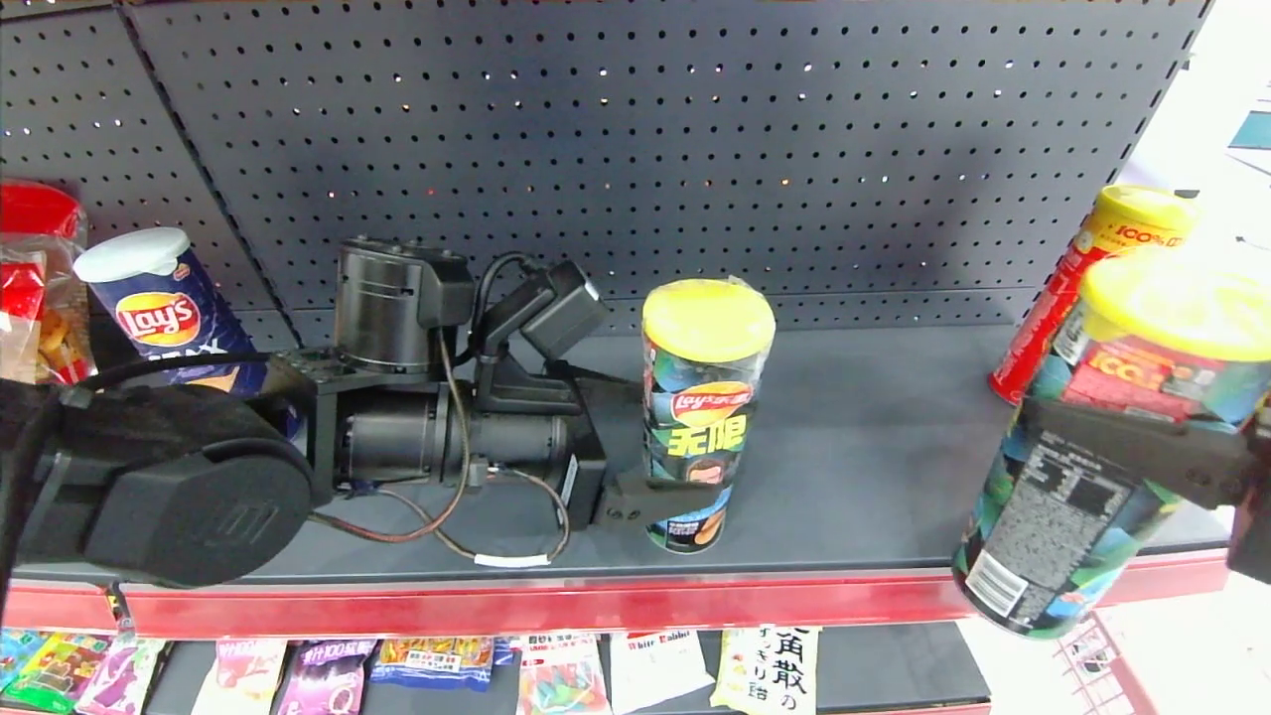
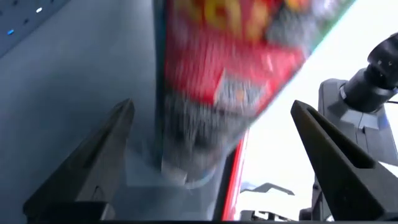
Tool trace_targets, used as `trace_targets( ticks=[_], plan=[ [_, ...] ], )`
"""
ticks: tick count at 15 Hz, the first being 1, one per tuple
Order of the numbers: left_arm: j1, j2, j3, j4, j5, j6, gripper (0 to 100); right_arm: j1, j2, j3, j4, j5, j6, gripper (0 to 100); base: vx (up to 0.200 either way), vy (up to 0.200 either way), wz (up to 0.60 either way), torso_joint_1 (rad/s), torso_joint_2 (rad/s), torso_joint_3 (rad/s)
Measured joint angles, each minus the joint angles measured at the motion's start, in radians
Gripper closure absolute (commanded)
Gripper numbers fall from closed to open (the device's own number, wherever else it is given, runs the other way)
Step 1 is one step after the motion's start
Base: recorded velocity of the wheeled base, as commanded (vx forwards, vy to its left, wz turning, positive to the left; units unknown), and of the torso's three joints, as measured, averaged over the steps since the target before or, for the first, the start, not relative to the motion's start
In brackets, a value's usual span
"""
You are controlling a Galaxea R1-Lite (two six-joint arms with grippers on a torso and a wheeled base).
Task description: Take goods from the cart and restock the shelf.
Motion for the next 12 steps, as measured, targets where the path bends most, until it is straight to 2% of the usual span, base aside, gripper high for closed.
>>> trace_targets(
  ticks=[4,10,12],
  plan=[
    [0.045,-0.060,0.094,0.000,0.004,0.005,0,0.000,0.164,-0.126,-0.034,0.009,0.000,100,0.000,0.000,0.00,0.000,0.00,0.000],
    [0.089,-0.158,0.214,-0.005,0.094,0.006,0,0.000,0.435,-0.296,-0.159,0.008,0.000,100,0.000,0.000,0.00,0.000,0.00,0.000],
    [0.103,-0.188,0.248,-0.006,0.097,0.005,0,-0.001,0.514,-0.360,-0.169,0.009,0.000,100,0.000,0.000,0.00,0.000,0.00,0.000]
  ],
)
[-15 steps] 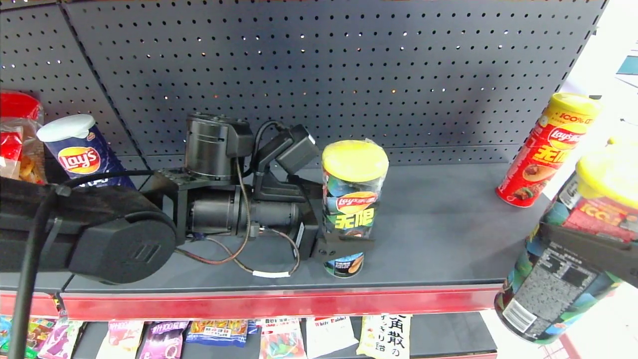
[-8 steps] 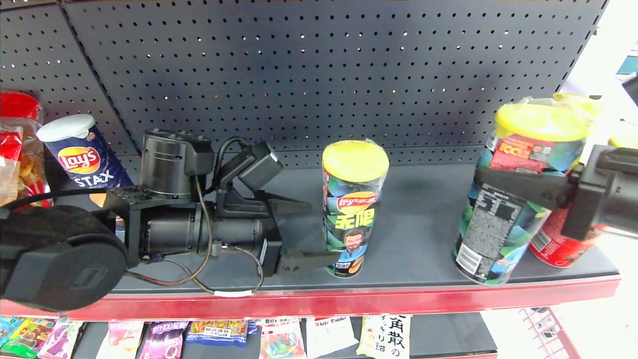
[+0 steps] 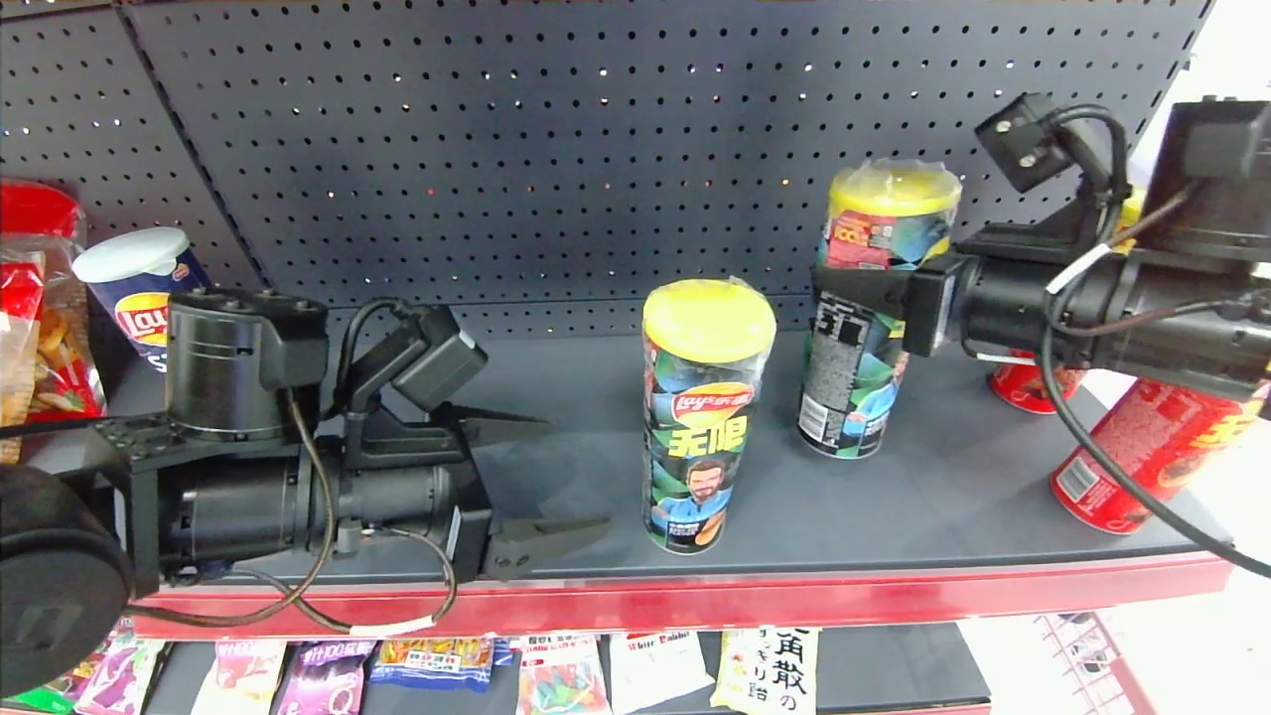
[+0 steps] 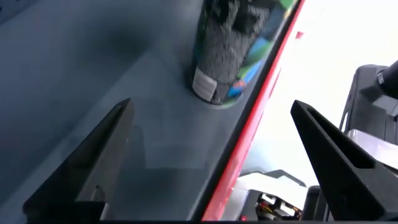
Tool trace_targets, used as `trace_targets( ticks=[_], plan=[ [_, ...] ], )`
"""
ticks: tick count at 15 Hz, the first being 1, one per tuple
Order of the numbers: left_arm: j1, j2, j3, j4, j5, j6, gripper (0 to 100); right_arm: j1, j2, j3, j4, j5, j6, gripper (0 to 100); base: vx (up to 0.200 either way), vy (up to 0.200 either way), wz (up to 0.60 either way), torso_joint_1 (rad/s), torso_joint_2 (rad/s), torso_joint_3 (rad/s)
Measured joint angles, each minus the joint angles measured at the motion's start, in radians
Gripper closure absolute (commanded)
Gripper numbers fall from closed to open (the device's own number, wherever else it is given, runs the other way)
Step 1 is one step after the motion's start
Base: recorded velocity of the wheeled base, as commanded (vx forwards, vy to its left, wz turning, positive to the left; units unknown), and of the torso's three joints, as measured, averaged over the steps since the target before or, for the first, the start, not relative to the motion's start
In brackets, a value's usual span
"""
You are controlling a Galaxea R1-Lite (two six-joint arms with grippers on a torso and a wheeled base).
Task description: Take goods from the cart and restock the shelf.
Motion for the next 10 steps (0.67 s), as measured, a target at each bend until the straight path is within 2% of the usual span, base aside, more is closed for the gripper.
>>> trace_targets(
  ticks=[2,4,10],
  plan=[
    [0.023,-0.025,0.028,-0.001,-0.004,0.000,0,0.000,0.074,-0.078,-0.003,0.009,0.001,100,0.000,0.000,0.00,0.000,0.00,0.000],
    [0.045,-0.045,0.051,-0.001,-0.003,0.000,0,0.002,0.144,-0.154,-0.003,0.063,0.003,100,0.000,0.000,0.00,0.000,0.00,0.000],
    [0.101,-0.078,0.072,0.000,0.003,-0.007,0,0.016,0.290,-0.315,-0.001,0.132,0.004,100,0.000,0.000,0.00,0.000,0.00,0.000]
  ],
)
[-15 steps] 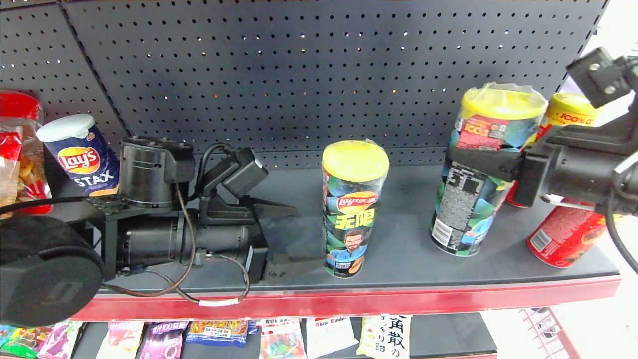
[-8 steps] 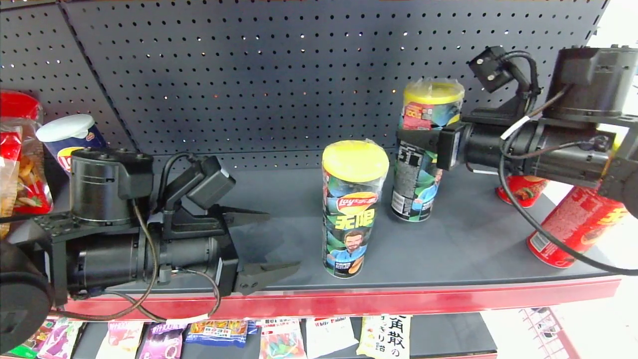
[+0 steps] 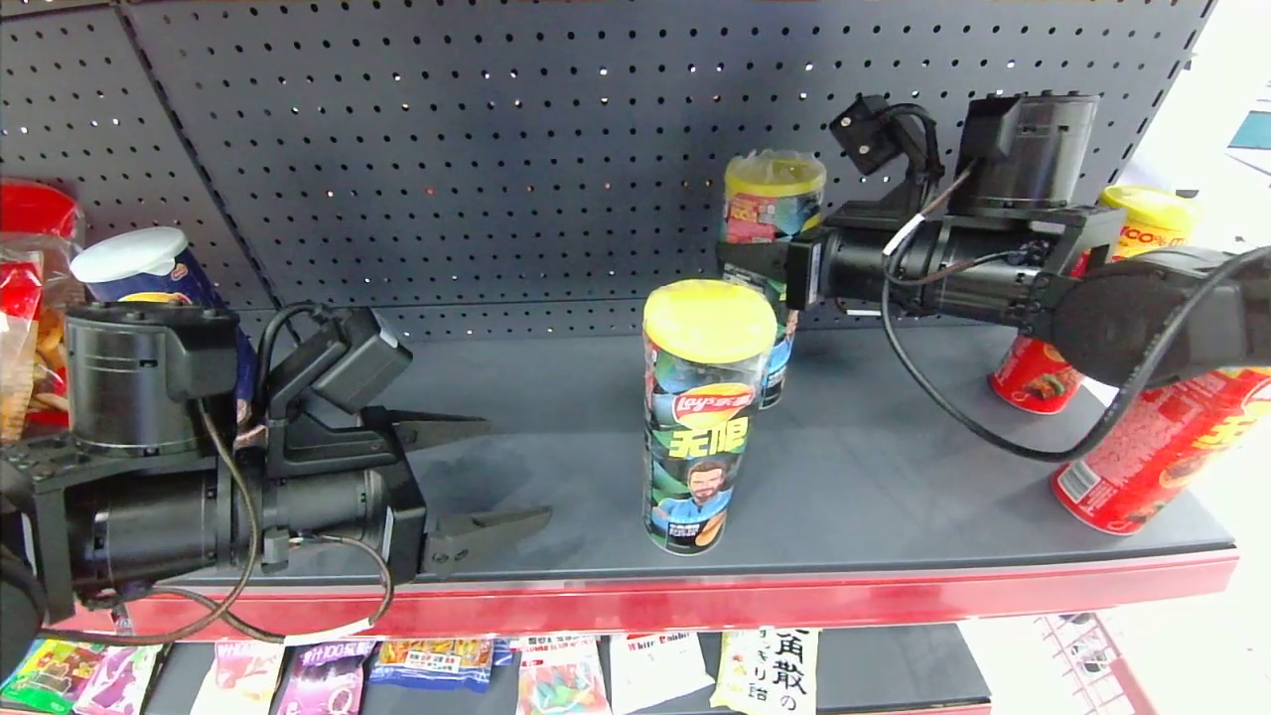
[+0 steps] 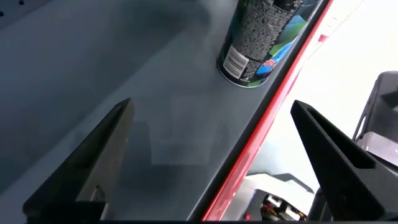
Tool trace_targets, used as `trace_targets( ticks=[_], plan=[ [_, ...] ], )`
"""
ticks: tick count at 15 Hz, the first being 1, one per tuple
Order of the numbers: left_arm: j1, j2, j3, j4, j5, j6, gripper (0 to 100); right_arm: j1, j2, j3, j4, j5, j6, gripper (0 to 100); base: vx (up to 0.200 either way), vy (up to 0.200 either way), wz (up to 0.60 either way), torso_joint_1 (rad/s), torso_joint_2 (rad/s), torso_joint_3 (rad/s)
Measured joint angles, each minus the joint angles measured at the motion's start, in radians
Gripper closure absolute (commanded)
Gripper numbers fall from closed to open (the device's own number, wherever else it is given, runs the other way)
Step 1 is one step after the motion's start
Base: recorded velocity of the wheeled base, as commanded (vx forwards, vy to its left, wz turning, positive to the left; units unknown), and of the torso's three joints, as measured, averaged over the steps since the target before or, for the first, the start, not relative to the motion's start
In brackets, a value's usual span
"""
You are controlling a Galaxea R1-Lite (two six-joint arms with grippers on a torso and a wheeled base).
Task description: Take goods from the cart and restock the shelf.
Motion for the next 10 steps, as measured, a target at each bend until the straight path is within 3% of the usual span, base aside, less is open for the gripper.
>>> trace_targets(
  ticks=[10],
  plan=[
    [0.013,-0.007,0.007,0.002,0.002,0.000,0,0.032,0.115,-0.083,0.000,0.011,0.006,100,0.000,0.000,0.00,0.000,0.00,0.000]
  ],
)
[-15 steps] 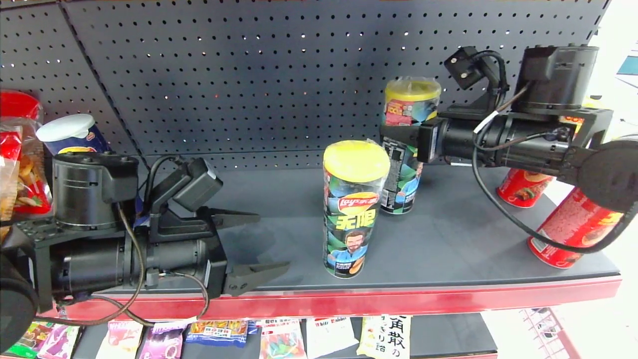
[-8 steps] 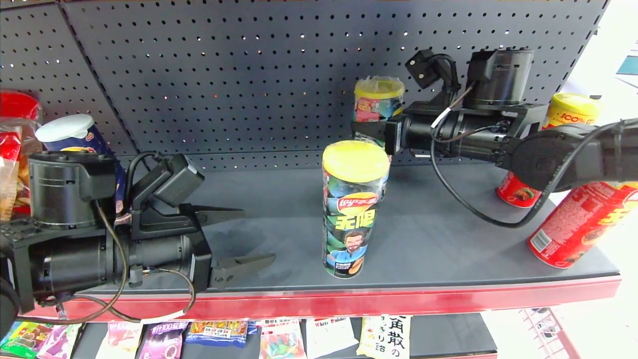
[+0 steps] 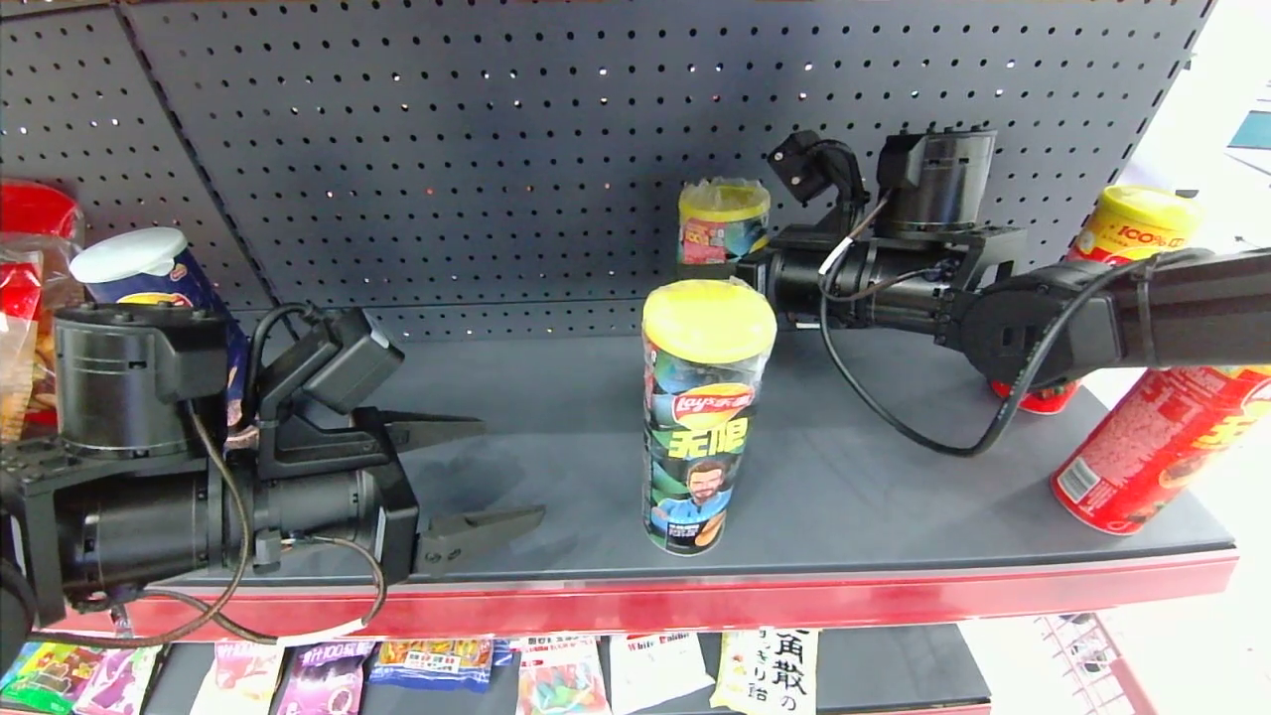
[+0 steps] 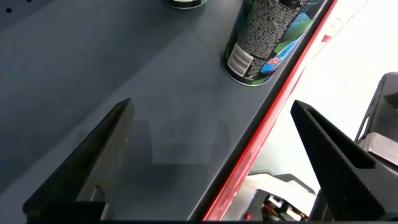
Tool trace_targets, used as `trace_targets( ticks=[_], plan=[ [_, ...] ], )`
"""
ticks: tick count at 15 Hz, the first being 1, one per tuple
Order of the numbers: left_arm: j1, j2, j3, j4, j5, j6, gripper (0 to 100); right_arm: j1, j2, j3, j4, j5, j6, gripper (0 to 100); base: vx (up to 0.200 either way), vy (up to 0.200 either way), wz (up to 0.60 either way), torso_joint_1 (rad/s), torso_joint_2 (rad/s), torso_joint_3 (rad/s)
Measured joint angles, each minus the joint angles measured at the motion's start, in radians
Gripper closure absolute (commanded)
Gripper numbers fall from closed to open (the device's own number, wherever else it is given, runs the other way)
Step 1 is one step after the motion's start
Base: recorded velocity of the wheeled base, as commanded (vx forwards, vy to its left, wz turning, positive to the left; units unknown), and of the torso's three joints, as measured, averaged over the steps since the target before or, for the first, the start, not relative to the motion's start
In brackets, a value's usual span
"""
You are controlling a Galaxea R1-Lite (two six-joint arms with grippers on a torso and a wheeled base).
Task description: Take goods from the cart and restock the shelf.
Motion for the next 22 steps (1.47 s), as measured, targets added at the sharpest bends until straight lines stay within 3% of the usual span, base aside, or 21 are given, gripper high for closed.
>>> trace_targets(
  ticks=[1,8,15,22],
  plan=[
    [0.000,0.001,0.000,0.000,0.000,0.000,0,0.000,0.001,0.001,0.000,0.001,0.001,0,0.000,0.000,0.00,0.000,0.00,0.000],
    [-0.001,0.005,-0.004,-0.001,-0.004,0.001,0,-0.006,-0.042,0.049,0.005,-0.006,0.027,0,0.000,0.000,0.00,0.000,0.00,0.000],
    [-0.001,0.009,-0.007,-0.001,-0.004,0.005,0,-0.033,-0.188,0.261,0.007,-0.016,0.027,0,0.000,0.000,0.00,0.000,0.00,0.000],
    [-0.010,0.019,-0.010,-0.001,-0.005,0.009,0,-0.056,-0.357,0.478,0.010,-0.102,0.027,0,0.000,0.000,0.00,0.000,0.00,0.000]
  ],
)
